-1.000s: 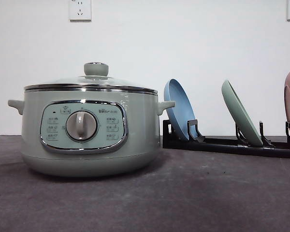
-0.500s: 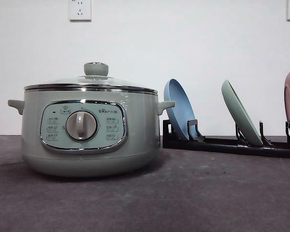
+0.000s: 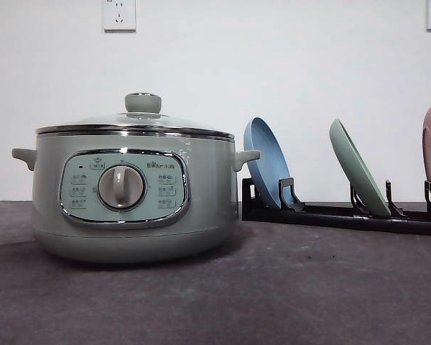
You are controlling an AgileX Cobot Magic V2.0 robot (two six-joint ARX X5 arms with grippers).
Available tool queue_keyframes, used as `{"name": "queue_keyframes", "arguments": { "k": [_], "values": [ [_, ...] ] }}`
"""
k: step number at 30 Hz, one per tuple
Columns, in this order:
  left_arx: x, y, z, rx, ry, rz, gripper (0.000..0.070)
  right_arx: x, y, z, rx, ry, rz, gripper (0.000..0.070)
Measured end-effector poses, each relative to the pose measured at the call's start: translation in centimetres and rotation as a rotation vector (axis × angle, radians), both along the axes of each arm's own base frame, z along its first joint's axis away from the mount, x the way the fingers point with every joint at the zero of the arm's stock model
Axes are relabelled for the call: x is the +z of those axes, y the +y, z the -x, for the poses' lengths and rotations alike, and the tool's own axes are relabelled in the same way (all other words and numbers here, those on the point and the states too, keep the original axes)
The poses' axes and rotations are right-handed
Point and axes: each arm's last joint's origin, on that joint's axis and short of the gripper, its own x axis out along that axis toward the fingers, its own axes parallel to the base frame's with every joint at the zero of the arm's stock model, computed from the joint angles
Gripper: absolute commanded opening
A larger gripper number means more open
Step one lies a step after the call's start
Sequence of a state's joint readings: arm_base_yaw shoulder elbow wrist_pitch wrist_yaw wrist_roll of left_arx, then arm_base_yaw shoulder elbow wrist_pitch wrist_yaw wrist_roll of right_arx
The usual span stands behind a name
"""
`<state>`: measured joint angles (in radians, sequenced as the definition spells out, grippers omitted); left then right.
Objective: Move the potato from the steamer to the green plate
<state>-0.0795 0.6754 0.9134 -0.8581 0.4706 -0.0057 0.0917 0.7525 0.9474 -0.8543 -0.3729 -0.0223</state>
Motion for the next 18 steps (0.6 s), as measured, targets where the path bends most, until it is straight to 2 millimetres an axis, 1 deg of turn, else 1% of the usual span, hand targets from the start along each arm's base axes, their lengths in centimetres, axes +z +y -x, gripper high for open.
{"name": "queue_keyframes", "arguments": {
  "k": [11,15,18],
  "values": [
    [0.0,0.0,0.0,0.000,-0.001,0.000,0.0596,0.1,0.0,-0.1,-0.007,-0.013,-0.010,0.0458],
    [0.0,0.0,0.0,0.000,-0.002,0.000,0.0596,0.7,0.0,-0.6,-0.043,-0.055,-0.055,0.0458],
    [0.0,0.0,0.0,0.000,-0.002,0.000,0.0596,1.8,0.1,-1.5,-0.066,-0.076,-0.090,0.0458]
  ]
}}
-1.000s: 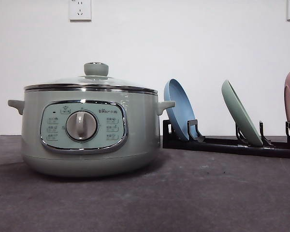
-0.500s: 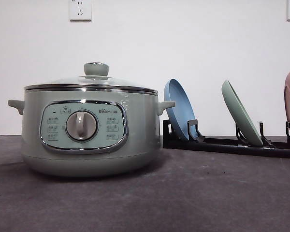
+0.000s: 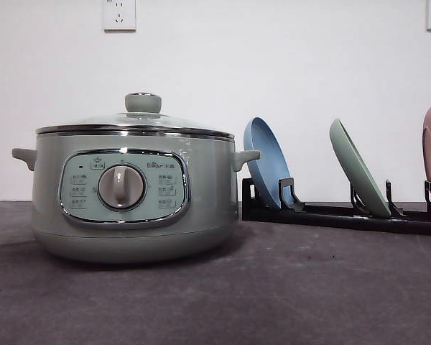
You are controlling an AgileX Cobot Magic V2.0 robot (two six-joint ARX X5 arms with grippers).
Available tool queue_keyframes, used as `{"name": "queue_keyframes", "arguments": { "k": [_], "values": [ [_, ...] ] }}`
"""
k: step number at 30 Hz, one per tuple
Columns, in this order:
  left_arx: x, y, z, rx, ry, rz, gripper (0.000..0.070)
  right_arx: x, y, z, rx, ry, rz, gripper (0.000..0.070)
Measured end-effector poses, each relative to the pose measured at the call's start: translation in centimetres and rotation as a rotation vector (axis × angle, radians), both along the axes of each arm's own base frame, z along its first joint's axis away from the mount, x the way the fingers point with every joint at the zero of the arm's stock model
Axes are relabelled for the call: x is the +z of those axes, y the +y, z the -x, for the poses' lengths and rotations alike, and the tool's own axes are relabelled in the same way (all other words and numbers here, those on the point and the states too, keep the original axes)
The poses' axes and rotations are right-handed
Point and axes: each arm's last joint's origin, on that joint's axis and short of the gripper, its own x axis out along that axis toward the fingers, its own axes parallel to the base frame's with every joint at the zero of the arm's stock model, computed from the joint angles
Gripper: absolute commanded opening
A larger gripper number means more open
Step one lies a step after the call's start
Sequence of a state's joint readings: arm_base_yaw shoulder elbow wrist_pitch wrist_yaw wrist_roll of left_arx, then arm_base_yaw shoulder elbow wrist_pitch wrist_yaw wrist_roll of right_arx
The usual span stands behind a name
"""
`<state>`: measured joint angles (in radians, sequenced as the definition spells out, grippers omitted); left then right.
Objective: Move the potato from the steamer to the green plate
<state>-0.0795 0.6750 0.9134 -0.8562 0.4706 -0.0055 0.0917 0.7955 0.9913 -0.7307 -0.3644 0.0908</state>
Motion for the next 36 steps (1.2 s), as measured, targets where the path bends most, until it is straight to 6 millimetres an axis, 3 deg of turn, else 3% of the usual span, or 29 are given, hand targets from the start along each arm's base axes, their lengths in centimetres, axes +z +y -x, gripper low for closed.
{"name": "queue_keyframes", "arguments": {
  "k": [9,15,20,26,36],
  "values": [
    [0.0,0.0,0.0,0.000,0.000,0.000,0.0595,4.3,0.5,-5.6,-0.020,-0.014,-0.037,0.0458],
    [0.0,0.0,0.0,0.000,0.000,0.000,0.0595,5.0,1.0,-11.1,-0.022,0.034,-0.033,0.0458],
    [0.0,0.0,0.0,0.000,0.000,0.000,0.0595,3.9,1.4,-15.5,-0.024,0.094,-0.026,0.0458],
    [0.0,0.0,0.0,0.000,0.000,0.000,0.0595,1.2,1.8,-20.1,-0.029,0.137,-0.019,0.0458],
    [0.0,0.0,0.0,0.000,0.000,0.000,0.0595,-3.1,2.1,-24.2,-0.069,0.175,0.012,0.0457]
  ]
}}
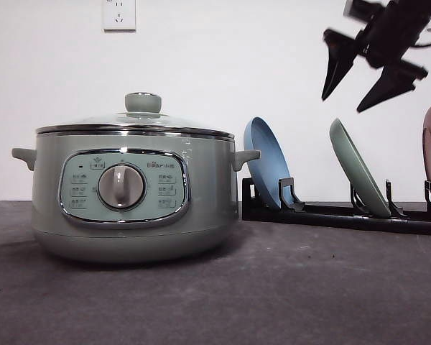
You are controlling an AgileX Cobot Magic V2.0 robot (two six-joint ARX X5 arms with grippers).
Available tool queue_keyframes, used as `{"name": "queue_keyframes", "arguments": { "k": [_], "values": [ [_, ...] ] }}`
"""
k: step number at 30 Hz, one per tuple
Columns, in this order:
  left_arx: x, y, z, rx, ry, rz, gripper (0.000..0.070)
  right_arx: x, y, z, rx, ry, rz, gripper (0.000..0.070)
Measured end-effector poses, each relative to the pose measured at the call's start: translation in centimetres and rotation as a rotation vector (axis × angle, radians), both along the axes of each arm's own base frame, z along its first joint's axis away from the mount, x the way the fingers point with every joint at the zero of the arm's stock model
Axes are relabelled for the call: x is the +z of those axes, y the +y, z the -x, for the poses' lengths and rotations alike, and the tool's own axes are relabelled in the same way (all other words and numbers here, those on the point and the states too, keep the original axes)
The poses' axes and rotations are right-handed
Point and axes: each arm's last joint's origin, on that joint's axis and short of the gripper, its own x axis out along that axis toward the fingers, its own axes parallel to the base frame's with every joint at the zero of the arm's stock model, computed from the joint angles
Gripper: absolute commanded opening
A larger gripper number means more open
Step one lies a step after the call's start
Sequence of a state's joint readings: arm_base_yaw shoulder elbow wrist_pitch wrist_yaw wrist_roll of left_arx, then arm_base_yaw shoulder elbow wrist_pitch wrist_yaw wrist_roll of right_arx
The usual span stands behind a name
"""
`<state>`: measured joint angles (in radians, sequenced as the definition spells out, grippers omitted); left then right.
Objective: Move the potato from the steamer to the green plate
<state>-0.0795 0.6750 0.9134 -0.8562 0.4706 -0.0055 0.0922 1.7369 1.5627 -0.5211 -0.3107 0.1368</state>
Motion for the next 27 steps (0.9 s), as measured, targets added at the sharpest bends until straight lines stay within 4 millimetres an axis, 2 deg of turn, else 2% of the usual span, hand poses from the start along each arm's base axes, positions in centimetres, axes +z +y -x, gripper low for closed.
{"name": "queue_keyframes", "arguments": {
  "k": [6,16,22,25,27],
  "values": [
    [0.0,0.0,0.0,0.000,0.000,0.000,0.0595,-2.1,0.3,-1.3,0.005,0.037,0.004,0.0442],
    [0.0,0.0,0.0,0.000,0.000,0.000,0.0595,-3.0,0.4,-2.0,0.005,0.044,0.005,0.0236],
    [0.0,0.0,0.0,0.000,0.000,0.000,0.0595,-3.5,0.4,-2.2,0.005,0.058,0.006,0.0163],
    [0.0,0.0,0.0,0.000,0.000,0.000,0.0595,-3.5,0.5,-2.2,0.005,0.056,0.006,0.0060],
    [0.0,0.0,0.0,0.000,0.000,0.000,0.0595,-3.4,0.5,-2.2,0.005,0.053,0.006,0.0032]
  ]
}}
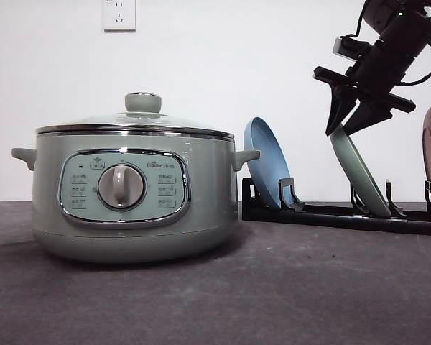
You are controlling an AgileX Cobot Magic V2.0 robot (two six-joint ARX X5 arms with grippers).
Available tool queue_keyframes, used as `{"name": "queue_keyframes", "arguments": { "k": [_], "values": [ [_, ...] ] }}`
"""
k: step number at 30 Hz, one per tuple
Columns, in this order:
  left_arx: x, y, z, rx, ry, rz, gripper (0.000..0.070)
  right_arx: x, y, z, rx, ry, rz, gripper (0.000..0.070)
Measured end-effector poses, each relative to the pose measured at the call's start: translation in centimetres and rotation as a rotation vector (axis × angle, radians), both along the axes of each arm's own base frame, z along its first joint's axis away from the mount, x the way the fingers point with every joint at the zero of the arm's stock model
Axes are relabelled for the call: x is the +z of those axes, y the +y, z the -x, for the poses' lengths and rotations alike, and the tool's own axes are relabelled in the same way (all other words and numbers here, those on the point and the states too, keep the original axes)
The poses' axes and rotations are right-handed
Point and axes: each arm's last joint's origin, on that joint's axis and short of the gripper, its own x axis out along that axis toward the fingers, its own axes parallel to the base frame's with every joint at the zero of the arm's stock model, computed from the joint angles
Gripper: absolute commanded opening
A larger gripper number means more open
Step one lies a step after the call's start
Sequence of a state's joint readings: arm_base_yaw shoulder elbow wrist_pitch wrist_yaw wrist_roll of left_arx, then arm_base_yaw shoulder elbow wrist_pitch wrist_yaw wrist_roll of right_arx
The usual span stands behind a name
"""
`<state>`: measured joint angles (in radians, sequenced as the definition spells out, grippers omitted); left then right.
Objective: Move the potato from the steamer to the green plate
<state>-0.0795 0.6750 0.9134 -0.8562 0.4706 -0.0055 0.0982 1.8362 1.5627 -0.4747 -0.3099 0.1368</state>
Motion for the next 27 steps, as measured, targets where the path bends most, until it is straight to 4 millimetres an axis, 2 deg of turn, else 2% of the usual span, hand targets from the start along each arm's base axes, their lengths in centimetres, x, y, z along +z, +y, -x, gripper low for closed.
{"name": "queue_keyframes", "arguments": {
  "k": [4,11,15,20,27],
  "values": [
    [0.0,0.0,0.0,0.000,0.000,0.000,0.0595,0.0,0.0,0.0,0.000,0.000,-0.001,0.0007],
    [0.0,0.0,0.0,0.000,0.000,0.000,0.0595,0.0,0.1,0.0,0.017,0.004,-0.020,0.0007],
    [0.0,0.0,0.0,0.000,0.000,0.000,0.0595,0.8,0.1,0.4,0.019,-0.015,-0.024,0.0007],
    [0.0,0.0,0.0,0.000,0.000,0.000,0.0595,3.7,0.2,1.8,0.025,-0.092,-0.035,0.0007],
    [0.0,0.0,0.0,0.000,0.000,0.000,0.0595,8.9,1.0,5.5,0.071,-0.234,-0.044,0.0007]
  ]
}}
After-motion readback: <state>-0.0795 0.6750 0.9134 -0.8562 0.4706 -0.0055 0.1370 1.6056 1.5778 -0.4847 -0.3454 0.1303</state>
